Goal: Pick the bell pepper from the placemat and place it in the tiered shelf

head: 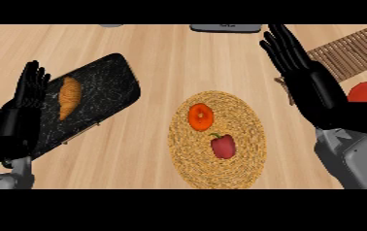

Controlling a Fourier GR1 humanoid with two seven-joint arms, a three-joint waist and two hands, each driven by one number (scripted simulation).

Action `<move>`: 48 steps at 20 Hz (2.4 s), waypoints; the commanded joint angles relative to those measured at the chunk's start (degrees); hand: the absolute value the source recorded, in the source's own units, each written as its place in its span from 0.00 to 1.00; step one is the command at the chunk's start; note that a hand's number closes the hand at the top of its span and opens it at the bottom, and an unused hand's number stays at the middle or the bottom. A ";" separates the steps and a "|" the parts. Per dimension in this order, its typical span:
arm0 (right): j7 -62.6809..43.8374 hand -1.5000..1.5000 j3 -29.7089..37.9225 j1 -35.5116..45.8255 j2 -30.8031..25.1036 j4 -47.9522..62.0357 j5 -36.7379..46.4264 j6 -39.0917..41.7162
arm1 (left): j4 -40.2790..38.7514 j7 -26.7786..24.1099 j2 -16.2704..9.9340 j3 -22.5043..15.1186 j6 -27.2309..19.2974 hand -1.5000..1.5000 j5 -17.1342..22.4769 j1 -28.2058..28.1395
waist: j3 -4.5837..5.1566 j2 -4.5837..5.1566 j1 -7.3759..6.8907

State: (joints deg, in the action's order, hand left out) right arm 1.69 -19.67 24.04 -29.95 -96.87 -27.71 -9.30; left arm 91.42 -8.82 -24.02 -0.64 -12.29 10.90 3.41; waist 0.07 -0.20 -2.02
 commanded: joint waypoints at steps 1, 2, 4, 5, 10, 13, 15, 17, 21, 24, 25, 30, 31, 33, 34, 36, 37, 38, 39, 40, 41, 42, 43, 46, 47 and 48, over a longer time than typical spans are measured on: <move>2.61 0.00 0.21 -3.50 1.07 4.48 4.74 -2.14 | -2.21 -0.12 -0.08 -0.66 1.83 0.50 -0.86 -2.58 | -0.07 0.28 1.76; 0.07 0.00 1.68 -7.49 -2.92 1.68 6.29 -6.53 | -0.83 3.10 0.40 -3.02 0.52 0.50 -1.92 -3.60 | -0.09 -0.10 3.32; -0.88 0.00 2.44 -12.31 -5.18 4.86 10.82 -12.54 | -4.88 4.60 0.26 -4.95 2.12 0.50 -2.33 -5.91 | 0.02 0.02 6.22; -0.85 0.00 4.70 -13.73 -6.77 6.26 12.44 -15.57 | -6.02 6.04 -0.32 -6.14 3.37 0.50 -2.51 -7.22 | 0.04 0.04 7.78; -1.02 1.00 6.05 -25.01 -0.25 12.14 15.45 -29.85 | -9.62 8.94 1.88 -10.30 6.35 0.50 -2.04 -7.36 | -0.13 0.28 6.82; 10.44 0.00 3.64 -30.71 8.09 6.02 12.73 -27.49 | -11.64 8.90 3.71 -11.88 6.55 0.50 -3.42 -4.80 | -0.14 0.13 4.40; 15.29 0.00 1.66 -32.60 6.56 6.68 14.75 -22.75 | -12.22 10.79 5.00 -13.24 7.00 0.50 -4.38 -2.60 | -0.11 0.17 3.28; 14.01 0.00 0.40 -32.80 4.50 2.62 16.78 -21.94 | -10.23 10.32 2.97 -11.98 9.47 0.50 -3.34 -4.52 | -0.07 0.09 2.51; 1.17 0.00 -5.30 -31.91 -0.45 -7.36 23.75 -23.62 | -14.02 9.75 5.51 -12.04 8.28 0.50 -4.86 -2.56 | 0.04 0.14 2.41; -10.99 0.00 -11.05 -32.32 -4.82 -11.39 28.14 -22.42 | -11.85 12.75 6.68 -13.15 6.76 0.50 -5.64 -0.79 | 0.14 0.11 2.22; -16.04 0.00 -11.08 -32.10 -8.25 -14.26 29.13 -21.46 | -12.73 10.50 3.57 -11.12 9.42 0.50 -4.27 -2.40 | 0.29 0.04 2.02; -30.43 0.00 -12.64 -28.31 -18.14 -9.83 44.53 -20.50 | -13.02 10.81 5.97 -13.21 7.64 0.50 -6.03 -1.62 | 0.78 0.16 1.37; -34.15 0.00 -13.04 -28.11 -19.71 -9.97 46.67 -19.33 | -12.21 11.51 5.04 -12.75 8.48 0.50 -5.45 -1.59 | 0.71 0.03 1.29; -41.92 0.00 -13.26 -25.30 -20.93 -9.66 51.13 -17.32 | -12.62 10.73 4.97 -13.52 9.16 0.50 -5.91 -2.16 | 0.77 0.12 0.74; -45.89 0.00 -14.25 -23.68 -20.78 -9.86 53.65 -15.82 | -12.36 10.96 4.90 -12.82 8.82 0.50 -5.71 -1.34 | 0.69 0.14 0.43; -55.16 0.00 -17.06 -20.03 -17.69 -12.25 57.76 -12.48 | -12.86 10.75 5.59 -13.76 8.93 0.50 -6.23 -1.65 | 0.57 0.18 0.11; -59.43 0.00 -18.28 -17.63 -16.59 -14.49 59.08 -9.58 | -13.06 11.21 5.37 -13.23 9.16 0.50 -5.94 -0.61 | 0.54 0.15 0.15; -63.33 0.00 -20.33 -15.32 -13.01 -12.99 61.43 -8.00 | -12.04 11.04 5.84 -14.11 8.64 0.50 -6.67 -1.63 | 0.37 0.20 -0.48; -67.40 0.00 -21.61 -12.29 -10.70 -15.06 62.69 -5.00 | -11.68 12.99 5.87 -13.58 8.87 0.50 -6.05 0.15 | 0.29 0.15 -0.07; -69.81 0.00 -22.67 -8.86 -6.37 -11.77 62.66 -2.91 | -12.94 11.71 6.14 -14.23 8.87 0.50 -6.89 -0.39 | 0.27 0.45 -0.90; -72.29 0.00 -24.83 -7.46 -2.71 -10.41 64.46 -1.47 | -12.51 12.79 6.25 -13.65 8.48 0.50 -6.65 0.25 | 0.17 0.36 -0.40; -76.40 0.00 -25.69 -5.86 -0.93 -13.16 64.71 1.42 | -12.29 10.94 6.09 -14.00 8.81 0.50 -6.68 -2.37 | 0.23 0.13 -0.36; -76.84 0.00 -25.84 -3.33 3.39 -8.67 64.11 2.59 | -12.50 12.47 5.44 -12.68 9.45 0.50 -5.77 -0.51 | 0.13 0.34 -0.32; -81.54 0.00 -27.37 -2.17 10.90 -3.92 66.93 3.78 | -14.02 10.28 5.81 -12.02 9.14 0.50 -6.23 -0.49 | 0.11 0.25 0.49; -81.48 0.00 -28.30 -4.17 10.91 -3.43 67.86 4.21 | -14.50 9.91 4.56 -11.24 10.79 0.50 -5.48 -0.61 | 0.08 0.18 1.14; -81.78 0.00 -25.97 -1.17 12.75 -0.99 66.12 6.48 | -14.46 11.11 7.28 -12.52 7.93 0.50 -6.89 -0.20 | 0.06 0.27 1.00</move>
State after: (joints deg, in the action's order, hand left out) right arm -66.61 -45.12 18.24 -24.94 -102.17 37.16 -9.09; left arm 77.99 1.85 -18.03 -13.18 -3.20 4.63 2.73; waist 0.14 -0.03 -1.48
